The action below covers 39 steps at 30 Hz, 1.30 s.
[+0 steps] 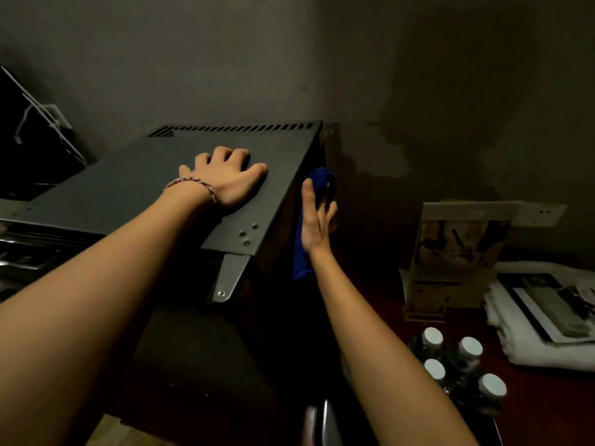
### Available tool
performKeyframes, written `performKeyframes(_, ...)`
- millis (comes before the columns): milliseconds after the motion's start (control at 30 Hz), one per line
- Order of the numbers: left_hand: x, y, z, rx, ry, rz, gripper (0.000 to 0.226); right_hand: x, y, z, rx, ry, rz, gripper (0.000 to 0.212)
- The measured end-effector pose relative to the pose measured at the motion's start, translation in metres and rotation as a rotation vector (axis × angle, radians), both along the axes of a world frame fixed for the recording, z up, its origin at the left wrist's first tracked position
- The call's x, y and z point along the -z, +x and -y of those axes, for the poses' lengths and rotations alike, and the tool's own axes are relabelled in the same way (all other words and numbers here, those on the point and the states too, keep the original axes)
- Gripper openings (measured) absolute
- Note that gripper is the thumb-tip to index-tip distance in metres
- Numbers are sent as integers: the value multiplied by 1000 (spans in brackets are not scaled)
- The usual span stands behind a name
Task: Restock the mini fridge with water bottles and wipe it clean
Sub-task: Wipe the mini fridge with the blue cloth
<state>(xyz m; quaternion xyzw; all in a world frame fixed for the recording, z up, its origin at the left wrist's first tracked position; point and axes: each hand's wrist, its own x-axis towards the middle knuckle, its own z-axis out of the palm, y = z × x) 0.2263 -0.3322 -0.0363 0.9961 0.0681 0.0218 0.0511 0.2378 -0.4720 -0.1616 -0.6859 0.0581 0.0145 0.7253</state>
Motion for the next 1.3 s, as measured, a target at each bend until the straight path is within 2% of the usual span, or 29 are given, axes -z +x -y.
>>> performKeyframes(133, 2, 1, -1, 10, -2, 16, 64, 18, 41, 7, 35, 11, -97, 84)
performKeyframes(267, 0, -1, 0, 15, 2, 31, 61, 44, 50, 9, 42, 43, -260, 88)
performKeyframes(433, 1, -1, -1, 15, 2, 29, 62, 86, 28, 6, 29, -11, -367, 86)
performKeyframes(567, 1, -1, -1, 20, 0, 27, 63, 134, -21, 0, -113, -148, -367, 71)
performKeyframes(633, 0, -1, -2, 20, -2, 23, 63, 147, -53, -7, -103, -67, -400, 99)
performKeyframes(733, 0, 0, -3, 19, -8, 16, 63, 136, -91, -15, -78, 14, -345, 127)
performKeyframes(800, 0, 0, -3, 16, -11, 14, 64, 127, -105, -17, -81, 57, -223, 142)
performKeyframes(833, 1, -1, -2, 14, -11, 17, 64, 119, -110, -19, -89, 70, -139, 137)
performKeyframes(933, 1, -2, -1, 7, -9, 21, 66, 84, -111, -24, -63, 75, 68, 97)
performKeyframes(967, 0, -2, -1, 6, -9, 20, 67, 72, -107, -24, -43, 66, 112, 89)
performKeyframes(1033, 1, -2, 0, 3, -5, 25, 66, 50, -91, -20, -6, 31, 168, 88)
performKeyframes(1100, 0, -2, 1, -2, 0, 29, 64, 35, -66, -13, 3, 15, 182, 100)
performKeyframes(1233, 0, -1, 2, -4, 7, 28, 63, 14, -17, -1, 1, -10, 164, 140)
performKeyframes(1300, 1, -1, 2, -1, 12, 30, 63, 12, 6, 4, -12, -2, 108, 148)
